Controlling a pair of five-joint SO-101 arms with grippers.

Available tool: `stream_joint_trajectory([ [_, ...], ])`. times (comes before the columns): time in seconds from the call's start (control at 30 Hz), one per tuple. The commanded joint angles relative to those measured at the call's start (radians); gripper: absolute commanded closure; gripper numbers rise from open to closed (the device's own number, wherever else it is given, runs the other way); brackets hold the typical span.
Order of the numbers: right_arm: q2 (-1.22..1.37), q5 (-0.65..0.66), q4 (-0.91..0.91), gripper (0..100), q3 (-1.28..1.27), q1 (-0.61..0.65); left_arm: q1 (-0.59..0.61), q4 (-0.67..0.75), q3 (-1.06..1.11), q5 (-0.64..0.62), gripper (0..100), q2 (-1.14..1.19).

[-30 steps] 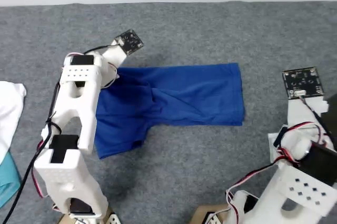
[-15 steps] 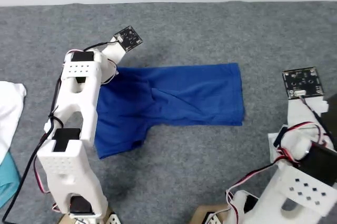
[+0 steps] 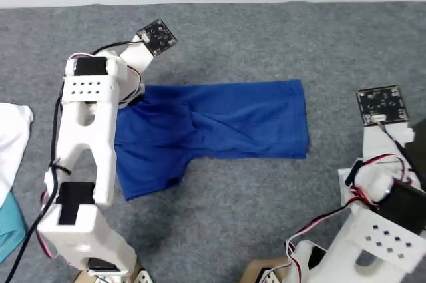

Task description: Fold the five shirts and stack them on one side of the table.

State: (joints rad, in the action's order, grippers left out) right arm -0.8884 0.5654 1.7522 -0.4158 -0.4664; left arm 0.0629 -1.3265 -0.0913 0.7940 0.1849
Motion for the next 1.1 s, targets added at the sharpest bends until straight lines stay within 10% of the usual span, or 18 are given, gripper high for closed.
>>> stream_joint_trajectory([
  [0.0,-0.016,-0.011,0.038,95.6,-0.029,-0.007,-0.026,-0.193,-0.041,0.012,86,-0.072],
  [0.5,-0.016,-0.008,0.036,95.4,-0.094,-0.007,-0.034,-0.367,0.329,0.318,84,-0.071],
  [1.07,-0.016,-0.005,0.036,95.3,-0.094,-0.008,-0.112,-0.021,0.585,0.284,81,-0.068],
])
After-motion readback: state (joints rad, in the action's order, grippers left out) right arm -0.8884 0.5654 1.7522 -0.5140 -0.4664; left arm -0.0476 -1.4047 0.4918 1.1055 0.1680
